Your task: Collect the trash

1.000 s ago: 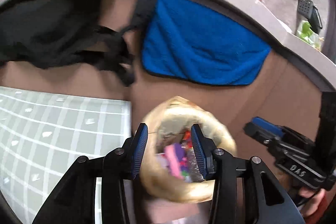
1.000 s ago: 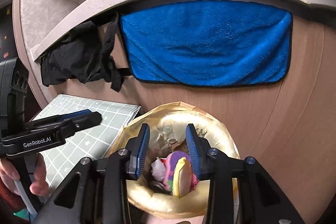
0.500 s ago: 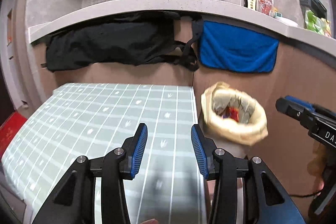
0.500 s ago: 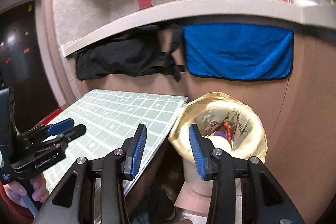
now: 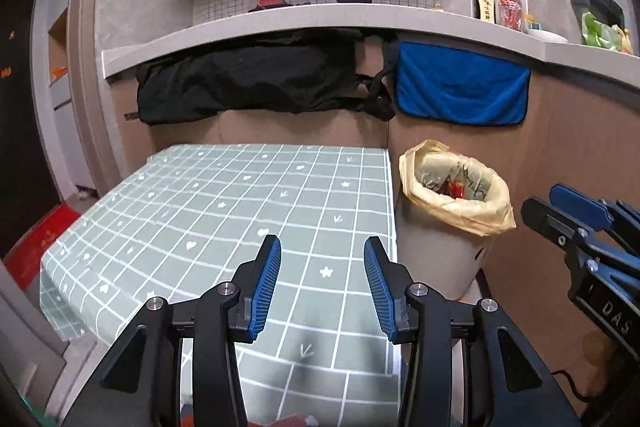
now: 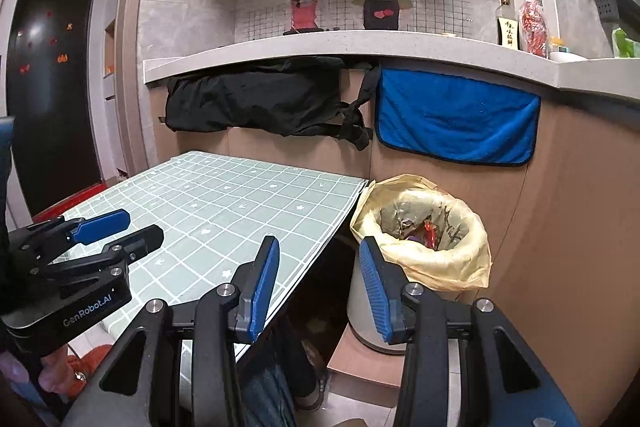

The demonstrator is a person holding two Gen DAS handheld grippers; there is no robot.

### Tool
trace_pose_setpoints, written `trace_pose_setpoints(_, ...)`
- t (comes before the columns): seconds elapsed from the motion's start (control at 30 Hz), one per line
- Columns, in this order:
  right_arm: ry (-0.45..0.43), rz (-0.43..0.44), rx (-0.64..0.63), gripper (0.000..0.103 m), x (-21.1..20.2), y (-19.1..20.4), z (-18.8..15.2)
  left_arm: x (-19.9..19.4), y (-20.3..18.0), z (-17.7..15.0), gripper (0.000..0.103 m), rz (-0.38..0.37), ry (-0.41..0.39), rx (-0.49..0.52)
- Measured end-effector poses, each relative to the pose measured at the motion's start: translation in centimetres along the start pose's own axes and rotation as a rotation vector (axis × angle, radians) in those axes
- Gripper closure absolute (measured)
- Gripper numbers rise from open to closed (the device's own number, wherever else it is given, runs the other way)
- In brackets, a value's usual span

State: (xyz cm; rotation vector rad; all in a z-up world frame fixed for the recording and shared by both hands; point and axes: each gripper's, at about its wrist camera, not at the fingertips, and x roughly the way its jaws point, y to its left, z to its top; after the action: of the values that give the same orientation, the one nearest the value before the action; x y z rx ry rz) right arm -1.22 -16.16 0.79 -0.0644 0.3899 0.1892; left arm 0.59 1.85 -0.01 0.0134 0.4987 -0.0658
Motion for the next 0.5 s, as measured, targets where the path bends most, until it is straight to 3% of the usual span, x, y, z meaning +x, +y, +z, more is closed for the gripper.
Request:
trace_pose_setpoints(0.3, -0.003, -0.009, 0.006, 0.063, -0.6, 0.1, -1.2, -2.0, 0.1, -0.3, 0.059, 0.021, -0.054, -0.011)
trace_pose_setpoints(0.5, -0.012, -0.001, 0.019, 0.063, -0.8, -0.4, -1.2, -2.2, 0.0, -0.2, 0.059, 0.033, -0.05, -0.007)
